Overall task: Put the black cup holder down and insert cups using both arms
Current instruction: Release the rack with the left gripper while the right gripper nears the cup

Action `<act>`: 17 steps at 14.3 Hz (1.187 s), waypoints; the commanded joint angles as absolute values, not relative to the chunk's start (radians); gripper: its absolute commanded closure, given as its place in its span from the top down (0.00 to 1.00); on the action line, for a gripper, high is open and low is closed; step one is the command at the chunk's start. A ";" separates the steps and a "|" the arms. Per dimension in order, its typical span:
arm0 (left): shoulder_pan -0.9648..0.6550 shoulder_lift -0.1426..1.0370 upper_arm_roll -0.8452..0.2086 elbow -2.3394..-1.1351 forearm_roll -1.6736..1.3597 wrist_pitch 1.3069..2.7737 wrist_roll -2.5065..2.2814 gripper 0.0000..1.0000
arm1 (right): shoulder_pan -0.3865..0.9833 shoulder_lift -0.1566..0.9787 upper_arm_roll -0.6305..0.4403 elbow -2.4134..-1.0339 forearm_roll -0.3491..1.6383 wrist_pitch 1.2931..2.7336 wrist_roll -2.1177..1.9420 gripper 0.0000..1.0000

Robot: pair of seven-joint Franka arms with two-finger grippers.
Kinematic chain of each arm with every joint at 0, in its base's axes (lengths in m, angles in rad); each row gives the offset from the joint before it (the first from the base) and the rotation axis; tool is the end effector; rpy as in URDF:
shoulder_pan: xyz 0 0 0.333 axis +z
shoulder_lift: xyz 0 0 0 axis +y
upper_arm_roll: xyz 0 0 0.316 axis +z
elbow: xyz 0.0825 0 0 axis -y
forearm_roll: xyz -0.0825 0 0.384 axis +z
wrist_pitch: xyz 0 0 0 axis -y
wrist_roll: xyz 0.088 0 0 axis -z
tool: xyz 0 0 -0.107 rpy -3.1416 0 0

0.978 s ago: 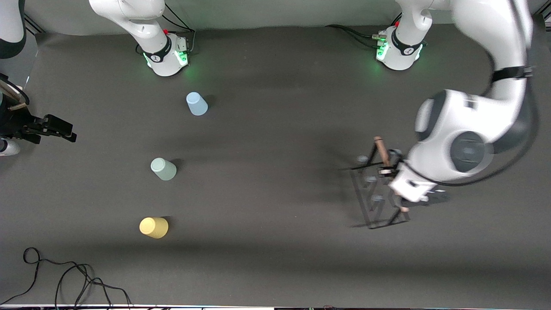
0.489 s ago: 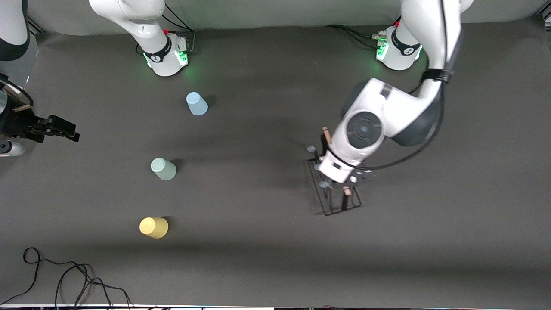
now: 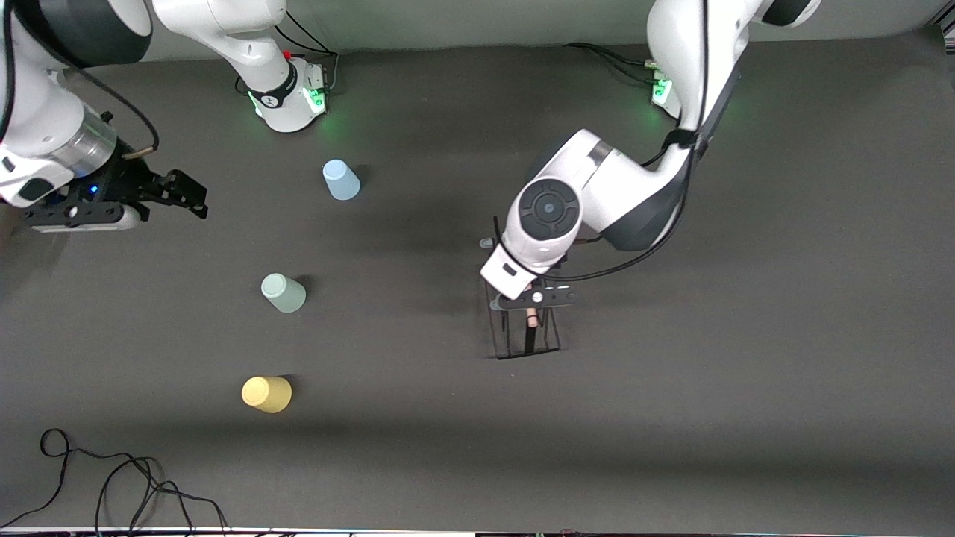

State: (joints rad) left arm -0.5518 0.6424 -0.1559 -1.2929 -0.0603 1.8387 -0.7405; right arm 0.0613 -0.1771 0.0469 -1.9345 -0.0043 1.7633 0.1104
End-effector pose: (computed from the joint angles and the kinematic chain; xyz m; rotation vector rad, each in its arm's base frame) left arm 0.5607 -0.4528 0.3664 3.0739 0.1198 -0.2582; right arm 0.5038 0.0559 0.5618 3.1298 -0.0033 0.0110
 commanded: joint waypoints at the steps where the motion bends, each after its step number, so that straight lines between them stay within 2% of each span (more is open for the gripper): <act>1: -0.575 0.712 -0.158 -1.233 -0.068 1.891 -0.738 0.00 | 0.061 -0.183 0.035 -1.980 -0.002 1.816 0.121 1.00; 2: -0.575 0.718 -0.158 -1.235 -0.063 1.908 -0.732 0.99 | 0.060 -0.170 0.035 -1.988 -0.002 1.841 0.121 1.00; 4: -0.574 0.718 -0.158 -1.232 -0.064 1.930 -0.730 1.00 | 0.058 -0.141 0.026 -2.041 0.009 1.931 0.121 1.00; 6: -0.563 0.692 -0.158 -1.220 -0.072 1.876 -0.736 1.00 | 0.058 -0.127 0.026 -2.100 0.015 2.021 0.120 1.00; 12: -0.353 0.444 -0.155 -1.137 -0.068 1.334 -0.573 1.00 | 0.066 0.030 0.026 -2.247 0.060 2.354 0.120 1.00; 14: -0.244 0.384 -0.150 -1.143 -0.054 1.219 -0.390 1.00 | 0.086 0.099 0.026 -2.249 0.060 2.420 0.120 1.00; 17: -0.106 0.345 -0.149 -1.153 0.039 1.148 -0.170 1.00 | 0.086 0.167 0.026 -2.284 0.060 2.534 0.120 1.00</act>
